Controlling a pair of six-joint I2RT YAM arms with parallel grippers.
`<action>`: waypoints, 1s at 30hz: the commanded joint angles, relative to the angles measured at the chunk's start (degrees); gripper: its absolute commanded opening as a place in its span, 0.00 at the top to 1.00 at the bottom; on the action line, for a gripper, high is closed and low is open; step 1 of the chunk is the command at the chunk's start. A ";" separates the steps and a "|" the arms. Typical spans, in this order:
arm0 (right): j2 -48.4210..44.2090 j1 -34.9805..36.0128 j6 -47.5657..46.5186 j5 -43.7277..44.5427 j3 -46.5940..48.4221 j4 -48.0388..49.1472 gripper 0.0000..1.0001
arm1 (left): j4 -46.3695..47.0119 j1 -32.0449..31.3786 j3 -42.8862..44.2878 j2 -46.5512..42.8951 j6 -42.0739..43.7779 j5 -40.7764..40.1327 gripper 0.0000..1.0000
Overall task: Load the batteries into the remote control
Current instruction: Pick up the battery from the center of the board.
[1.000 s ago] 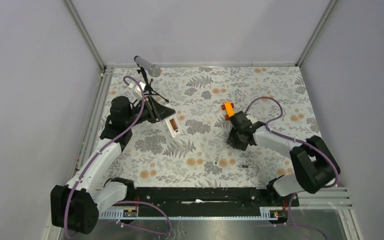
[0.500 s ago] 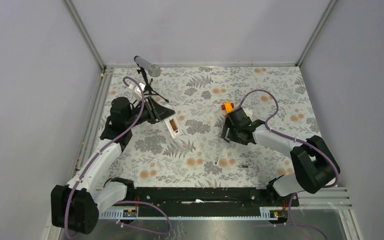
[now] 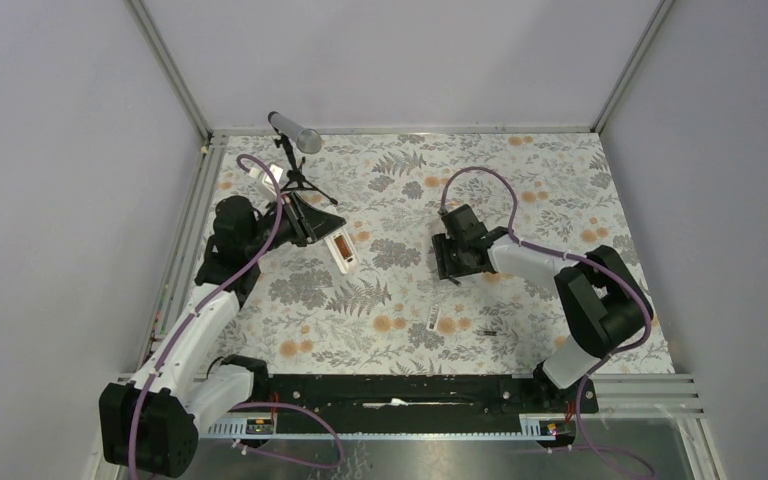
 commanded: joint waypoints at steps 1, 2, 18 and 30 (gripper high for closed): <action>0.29 1.56 -4.94 4.00 1.89 -1.76 0.45 | 1.74 0.54 -0.20 -1.31 0.71 -0.45 1.00; 0.56 1.62 -5.17 4.10 2.18 -2.06 0.47 | 1.69 0.62 -0.25 -1.25 0.71 -0.38 1.00; 4.65 4.99 -8.07 6.51 6.80 -10.04 0.64 | 4.47 1.16 -0.53 -0.28 -1.58 1.07 1.00; 6.17 5.02 -4.03 7.53 9.25 -9.06 0.90 | 3.17 1.16 -0.13 2.04 -0.88 3.19 1.00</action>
